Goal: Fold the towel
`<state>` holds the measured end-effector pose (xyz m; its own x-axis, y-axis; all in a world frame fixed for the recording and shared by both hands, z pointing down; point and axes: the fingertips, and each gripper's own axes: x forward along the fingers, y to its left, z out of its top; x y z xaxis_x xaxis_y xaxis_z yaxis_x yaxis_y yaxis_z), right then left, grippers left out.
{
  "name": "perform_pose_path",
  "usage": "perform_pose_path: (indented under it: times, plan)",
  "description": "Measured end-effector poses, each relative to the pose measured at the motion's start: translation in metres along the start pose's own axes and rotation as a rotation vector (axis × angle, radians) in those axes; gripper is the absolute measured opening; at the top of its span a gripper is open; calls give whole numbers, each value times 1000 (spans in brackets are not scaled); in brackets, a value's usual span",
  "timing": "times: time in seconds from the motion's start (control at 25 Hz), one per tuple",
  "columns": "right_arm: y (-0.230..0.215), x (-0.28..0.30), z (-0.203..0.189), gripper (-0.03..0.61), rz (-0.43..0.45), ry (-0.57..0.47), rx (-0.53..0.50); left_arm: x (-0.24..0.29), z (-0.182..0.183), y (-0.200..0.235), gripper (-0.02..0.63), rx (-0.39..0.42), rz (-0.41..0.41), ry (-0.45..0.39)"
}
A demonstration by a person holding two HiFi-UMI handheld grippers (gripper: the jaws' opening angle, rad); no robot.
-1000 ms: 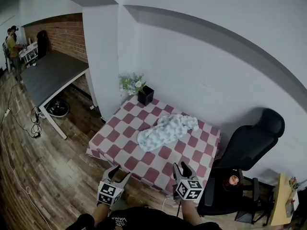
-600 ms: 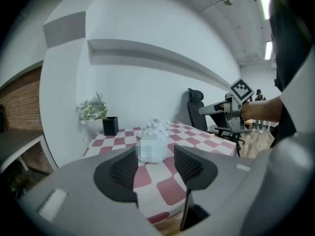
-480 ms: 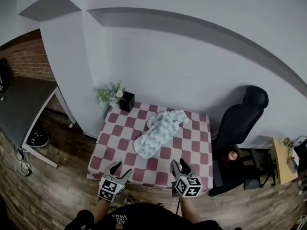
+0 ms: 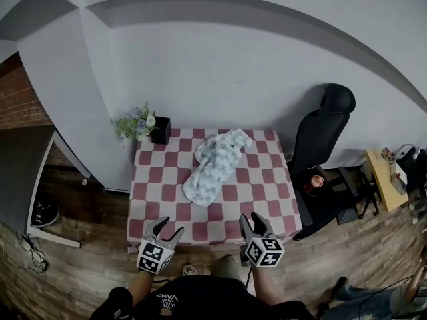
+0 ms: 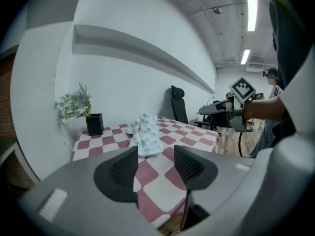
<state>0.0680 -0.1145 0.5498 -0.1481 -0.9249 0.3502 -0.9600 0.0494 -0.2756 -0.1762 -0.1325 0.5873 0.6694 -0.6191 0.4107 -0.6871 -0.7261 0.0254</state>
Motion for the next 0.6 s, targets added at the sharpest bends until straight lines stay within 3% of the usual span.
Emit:
perform_pose_path:
  times: [0.2, 0.6]
  plan:
    - [-7, 3, -1, 158, -20, 5, 14, 6, -8, -7, 204, 6, -34, 25]
    - [-21, 59, 9, 158, 38, 59, 10, 38, -10, 7, 204, -9, -8, 65]
